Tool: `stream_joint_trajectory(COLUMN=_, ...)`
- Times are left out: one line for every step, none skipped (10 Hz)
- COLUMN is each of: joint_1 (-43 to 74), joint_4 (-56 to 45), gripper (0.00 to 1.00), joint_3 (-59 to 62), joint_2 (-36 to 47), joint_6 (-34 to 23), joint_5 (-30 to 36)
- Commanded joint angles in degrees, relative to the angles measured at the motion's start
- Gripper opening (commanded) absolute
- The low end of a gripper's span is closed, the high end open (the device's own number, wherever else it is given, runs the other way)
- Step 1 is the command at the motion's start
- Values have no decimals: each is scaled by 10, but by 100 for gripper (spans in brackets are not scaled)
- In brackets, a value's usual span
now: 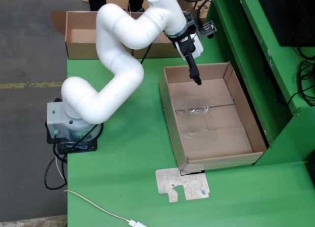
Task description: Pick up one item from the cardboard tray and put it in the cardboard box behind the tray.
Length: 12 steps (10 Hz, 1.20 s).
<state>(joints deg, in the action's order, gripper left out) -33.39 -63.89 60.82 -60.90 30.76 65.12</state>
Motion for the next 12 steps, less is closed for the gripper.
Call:
stream_joint_trajectory(joint_1=52, joint_4=36, gripper=100, joint_3=7, joint_2=0, joint_6=-43, joint_5=18)
stream_joint_trajectory(joint_1=76, joint_4=51, gripper=100, joint_3=7, joint_2=-7, joint_6=-64, joint_5=31)
stream_joint_trajectory(joint_1=90, joint_4=59, gripper=100, joint_3=5, joint_2=-9, joint_6=-76, joint_5=38)
stream_joint_trajectory(joint_1=108, joint_4=71, gripper=100, joint_3=-3, joint_2=-10, joint_6=-88, joint_5=47)
stream_joint_trajectory(joint_1=126, joint_4=84, gripper=100, joint_3=-16, joint_2=-8, joint_6=-99, joint_5=56)
stream_joint_trajectory(joint_1=138, joint_4=94, gripper=100, joint_3=-31, joint_2=-3, joint_6=-106, joint_5=62)
stream_joint_trajectory(joint_1=138, joint_4=94, gripper=100, joint_3=-31, joint_2=-3, joint_6=-106, joint_5=62)
stream_joint_trajectory(joint_1=146, joint_4=100, gripper=100, joint_3=-40, joint_2=0, joint_6=-111, joint_5=64)
stream_joint_trajectory(joint_1=162, joint_4=112, gripper=100, joint_3=-49, joint_2=-3, joint_6=-122, joint_5=74)
stream_joint_trajectory(joint_1=175, joint_4=121, gripper=100, joint_3=-68, joint_2=2, joint_6=-128, joint_5=81)
stream_joint_trajectory(joint_1=184, joint_4=127, gripper=100, joint_3=-76, joint_2=5, joint_6=-133, joint_5=83)
stream_joint_trajectory(joint_1=196, joint_4=133, gripper=100, joint_3=-84, joint_2=7, joint_6=-140, joint_5=88)
